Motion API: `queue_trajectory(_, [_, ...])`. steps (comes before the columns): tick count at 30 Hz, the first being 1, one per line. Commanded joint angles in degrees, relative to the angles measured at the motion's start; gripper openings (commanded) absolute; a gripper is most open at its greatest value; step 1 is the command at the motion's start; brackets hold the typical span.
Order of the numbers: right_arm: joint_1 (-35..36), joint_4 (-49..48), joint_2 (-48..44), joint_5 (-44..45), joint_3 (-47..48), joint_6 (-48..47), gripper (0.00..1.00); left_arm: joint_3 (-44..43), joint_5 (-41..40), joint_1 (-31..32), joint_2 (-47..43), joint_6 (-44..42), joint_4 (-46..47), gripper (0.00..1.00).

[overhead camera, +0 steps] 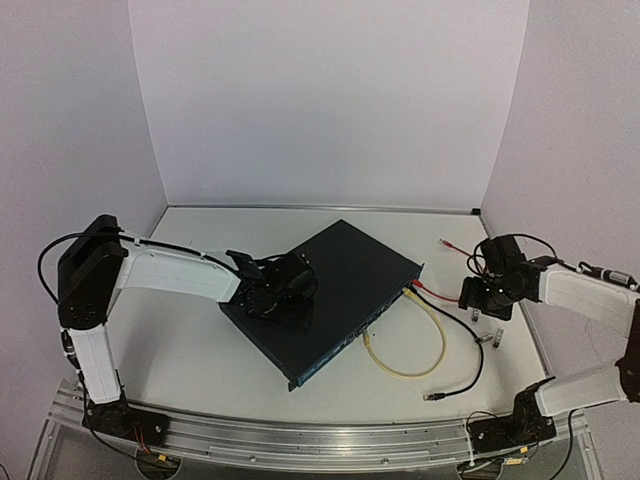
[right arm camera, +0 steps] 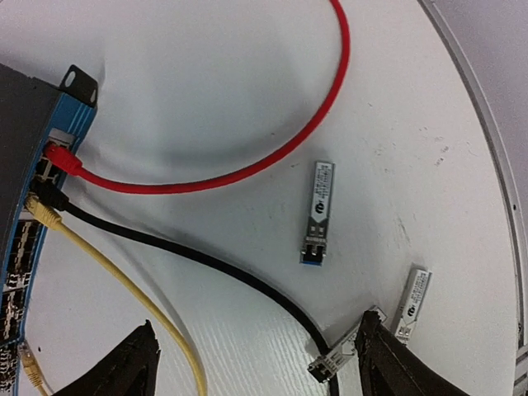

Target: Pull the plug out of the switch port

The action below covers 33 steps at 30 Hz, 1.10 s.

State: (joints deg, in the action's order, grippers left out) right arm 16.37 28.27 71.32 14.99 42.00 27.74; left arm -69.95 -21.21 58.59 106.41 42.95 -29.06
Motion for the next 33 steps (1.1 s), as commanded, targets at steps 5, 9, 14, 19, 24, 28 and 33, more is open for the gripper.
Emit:
queue_trajectory(5, [-0.2,-1.7,19.2,-15.2,18.6,-9.2,0.79,11.8,-2.5,0.1,-16.1,19.9,-7.8,1.0])
queue_trajectory(9, [-0.2,-1.8,29.5,-17.7,29.6,-13.1,0.79,16.5,0.0,-1.6,-17.6,17.9,0.9,1.0])
queue_trajectory(14, [-0.2,-1.3,41.9,-20.6,43.4,-17.1,0.79,16.9,2.4,-6.4,-14.6,17.1,5.2,1.0])
queue_trajectory(19, [-0.2,0.7,51.3,-21.9,54.1,-19.9,0.79,19.3,5.4,-10.2,-14.7,16.1,12.6,1.0])
queue_trajectory(24, [-0.2,1.9,56.2,-30.3,58.6,-20.5,0.77,18.0,6.7,-13.4,-12.7,14.1,16.3,0.99])
queue_trajectory(28, [-0.2,2.9,58.8,-37.2,59.4,-20.9,0.76,17.4,8.4,-16.1,-11.1,12.4,17.8,0.99])
queue_trajectory(33, [-0.1,4.2,60.1,-41.9,59.1,-22.1,0.74,17.7,10.5,-18.8,-9.9,10.7,20.4,0.99])
